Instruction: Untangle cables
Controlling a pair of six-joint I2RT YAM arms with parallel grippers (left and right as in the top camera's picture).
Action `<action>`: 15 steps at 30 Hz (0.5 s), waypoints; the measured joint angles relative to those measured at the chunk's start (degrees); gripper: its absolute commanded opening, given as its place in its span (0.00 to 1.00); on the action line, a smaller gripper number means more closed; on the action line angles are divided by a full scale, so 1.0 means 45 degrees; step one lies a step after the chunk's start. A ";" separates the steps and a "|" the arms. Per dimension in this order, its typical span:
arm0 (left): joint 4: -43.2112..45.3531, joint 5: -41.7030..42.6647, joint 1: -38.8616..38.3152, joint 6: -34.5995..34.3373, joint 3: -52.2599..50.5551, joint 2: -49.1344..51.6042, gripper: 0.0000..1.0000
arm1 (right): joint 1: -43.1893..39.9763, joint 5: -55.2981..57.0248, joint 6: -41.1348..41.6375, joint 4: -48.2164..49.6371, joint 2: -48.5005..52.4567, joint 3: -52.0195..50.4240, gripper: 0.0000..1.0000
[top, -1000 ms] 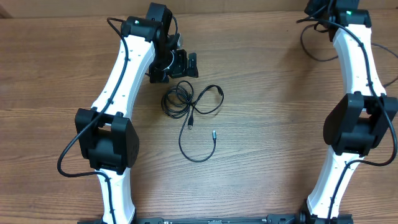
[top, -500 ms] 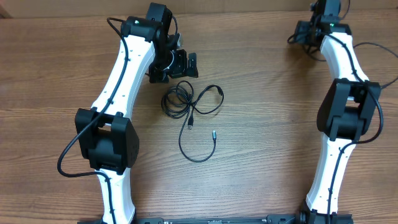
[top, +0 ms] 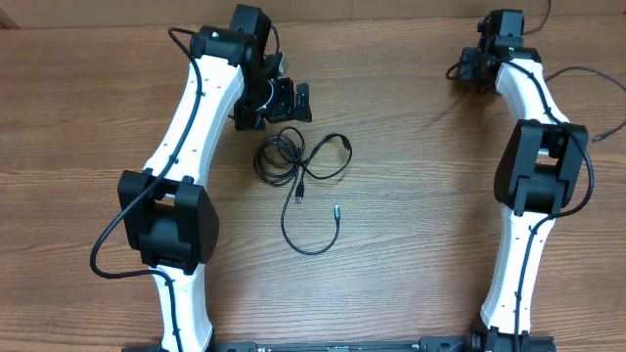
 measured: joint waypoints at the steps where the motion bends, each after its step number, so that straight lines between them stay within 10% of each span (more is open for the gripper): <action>1: 0.0010 0.0000 0.0000 0.0000 0.0000 0.0005 1.00 | -0.0024 -0.0053 0.0019 -0.0010 0.0000 0.0000 0.04; 15: 0.0005 0.0000 0.0000 0.0000 0.0000 0.0000 1.00 | -0.0034 -0.0117 0.2312 -0.0107 -0.0180 0.0073 0.04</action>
